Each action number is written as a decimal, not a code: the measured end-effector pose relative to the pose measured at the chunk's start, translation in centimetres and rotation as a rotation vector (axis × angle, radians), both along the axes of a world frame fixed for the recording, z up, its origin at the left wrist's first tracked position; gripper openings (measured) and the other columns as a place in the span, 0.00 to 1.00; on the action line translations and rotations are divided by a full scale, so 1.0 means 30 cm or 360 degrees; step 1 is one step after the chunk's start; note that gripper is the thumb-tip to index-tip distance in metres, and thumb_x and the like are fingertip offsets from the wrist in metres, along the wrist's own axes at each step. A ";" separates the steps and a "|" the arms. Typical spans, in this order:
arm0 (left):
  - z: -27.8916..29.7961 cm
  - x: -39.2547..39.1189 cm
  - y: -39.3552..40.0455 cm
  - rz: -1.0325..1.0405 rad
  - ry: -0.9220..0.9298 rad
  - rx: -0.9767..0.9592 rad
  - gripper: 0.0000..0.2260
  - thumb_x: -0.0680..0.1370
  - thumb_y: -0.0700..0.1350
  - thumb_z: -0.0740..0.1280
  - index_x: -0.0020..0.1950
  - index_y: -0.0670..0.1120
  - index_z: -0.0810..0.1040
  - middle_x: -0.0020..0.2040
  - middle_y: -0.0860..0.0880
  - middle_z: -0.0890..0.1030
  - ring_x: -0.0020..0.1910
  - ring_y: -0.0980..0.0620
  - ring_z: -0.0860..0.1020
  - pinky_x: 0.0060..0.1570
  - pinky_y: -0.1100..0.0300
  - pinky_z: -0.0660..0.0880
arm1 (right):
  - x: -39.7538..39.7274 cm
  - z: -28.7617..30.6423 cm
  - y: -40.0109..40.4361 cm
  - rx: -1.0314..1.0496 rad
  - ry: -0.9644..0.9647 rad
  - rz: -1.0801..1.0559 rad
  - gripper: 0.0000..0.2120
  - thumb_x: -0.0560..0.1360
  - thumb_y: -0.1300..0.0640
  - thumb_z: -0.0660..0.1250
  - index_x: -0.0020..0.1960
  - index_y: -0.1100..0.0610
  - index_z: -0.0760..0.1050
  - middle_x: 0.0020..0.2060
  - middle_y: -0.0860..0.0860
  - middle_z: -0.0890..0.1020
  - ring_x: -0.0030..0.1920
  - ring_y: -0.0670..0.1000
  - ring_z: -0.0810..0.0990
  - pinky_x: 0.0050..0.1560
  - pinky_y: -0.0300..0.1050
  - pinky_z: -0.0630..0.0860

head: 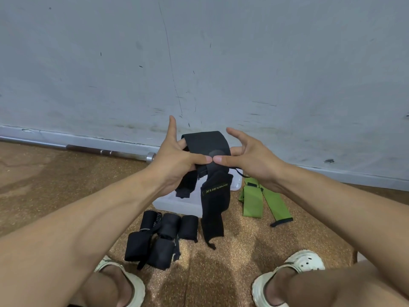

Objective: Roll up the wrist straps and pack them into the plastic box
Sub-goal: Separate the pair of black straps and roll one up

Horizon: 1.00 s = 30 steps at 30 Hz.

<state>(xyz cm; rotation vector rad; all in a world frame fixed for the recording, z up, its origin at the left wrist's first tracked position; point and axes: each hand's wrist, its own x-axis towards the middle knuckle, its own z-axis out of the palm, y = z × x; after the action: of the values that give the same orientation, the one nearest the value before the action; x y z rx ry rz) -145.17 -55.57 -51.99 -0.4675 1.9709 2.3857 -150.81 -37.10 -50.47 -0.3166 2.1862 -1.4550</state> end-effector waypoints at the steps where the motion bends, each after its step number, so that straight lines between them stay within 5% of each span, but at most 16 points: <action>1: 0.000 0.002 0.004 0.0005 0.0009 -0.0039 0.60 0.70 0.24 0.73 0.81 0.63 0.37 0.60 0.52 0.85 0.59 0.48 0.83 0.54 0.52 0.82 | 0.002 -0.002 -0.003 -0.0026 -0.0025 0.0007 0.46 0.74 0.57 0.77 0.83 0.46 0.54 0.51 0.51 0.88 0.54 0.47 0.86 0.56 0.45 0.77; 3: 0.002 0.004 0.010 0.0028 0.0028 -0.0119 0.61 0.70 0.24 0.74 0.81 0.64 0.37 0.59 0.53 0.85 0.59 0.48 0.84 0.59 0.48 0.81 | 0.001 -0.011 -0.015 -0.0059 -0.0041 -0.0031 0.45 0.74 0.61 0.77 0.82 0.48 0.56 0.50 0.51 0.89 0.54 0.51 0.87 0.64 0.65 0.77; 5: 0.005 0.002 0.011 0.0046 0.0048 -0.0154 0.61 0.70 0.25 0.74 0.81 0.64 0.37 0.59 0.52 0.85 0.59 0.47 0.84 0.61 0.44 0.79 | 0.001 -0.013 -0.025 -0.0108 -0.0062 -0.0075 0.40 0.73 0.63 0.78 0.79 0.50 0.63 0.48 0.53 0.89 0.53 0.56 0.87 0.65 0.75 0.71; 9: 0.016 0.009 0.007 0.0009 0.0061 -0.0082 0.59 0.73 0.26 0.73 0.81 0.62 0.36 0.62 0.51 0.83 0.59 0.47 0.84 0.57 0.45 0.81 | 0.003 0.006 -0.014 -0.0159 -0.0006 -0.0088 0.34 0.73 0.63 0.78 0.74 0.52 0.68 0.47 0.55 0.89 0.50 0.55 0.88 0.63 0.56 0.80; 13: 0.026 0.011 0.007 0.0072 0.0068 0.0040 0.50 0.80 0.29 0.66 0.81 0.61 0.34 0.61 0.47 0.85 0.57 0.44 0.85 0.50 0.50 0.84 | 0.006 -0.003 -0.006 -0.0205 -0.0009 -0.0063 0.35 0.75 0.59 0.77 0.77 0.49 0.65 0.48 0.55 0.88 0.52 0.53 0.88 0.66 0.55 0.78; 19: 0.032 0.013 0.009 0.0146 0.0039 0.0114 0.48 0.81 0.29 0.65 0.81 0.60 0.35 0.59 0.45 0.85 0.49 0.48 0.86 0.43 0.55 0.84 | 0.021 -0.015 -0.017 -0.0094 0.0581 -0.0142 0.44 0.69 0.59 0.82 0.77 0.45 0.64 0.50 0.49 0.83 0.42 0.50 0.85 0.51 0.45 0.83; 24: 0.031 0.016 0.008 0.0088 0.0034 0.0108 0.48 0.80 0.29 0.65 0.81 0.59 0.33 0.57 0.46 0.86 0.49 0.48 0.86 0.46 0.53 0.84 | 0.011 -0.027 -0.016 -0.0207 0.0149 -0.0071 0.39 0.72 0.58 0.79 0.77 0.45 0.63 0.50 0.64 0.85 0.53 0.62 0.86 0.64 0.62 0.79; 30: 0.040 0.001 0.003 0.0170 0.0023 0.0137 0.46 0.81 0.32 0.63 0.81 0.56 0.32 0.58 0.47 0.85 0.53 0.48 0.86 0.51 0.53 0.83 | -0.013 -0.015 -0.015 -0.0145 -0.0073 -0.0025 0.40 0.72 0.65 0.78 0.77 0.51 0.64 0.50 0.59 0.87 0.49 0.56 0.88 0.54 0.49 0.83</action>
<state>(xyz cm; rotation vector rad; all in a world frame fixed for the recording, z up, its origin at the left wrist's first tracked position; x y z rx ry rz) -145.13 -55.47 -50.79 -0.5673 1.8853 2.5318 -151.21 -37.56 -50.92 -0.2947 2.0949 -1.5579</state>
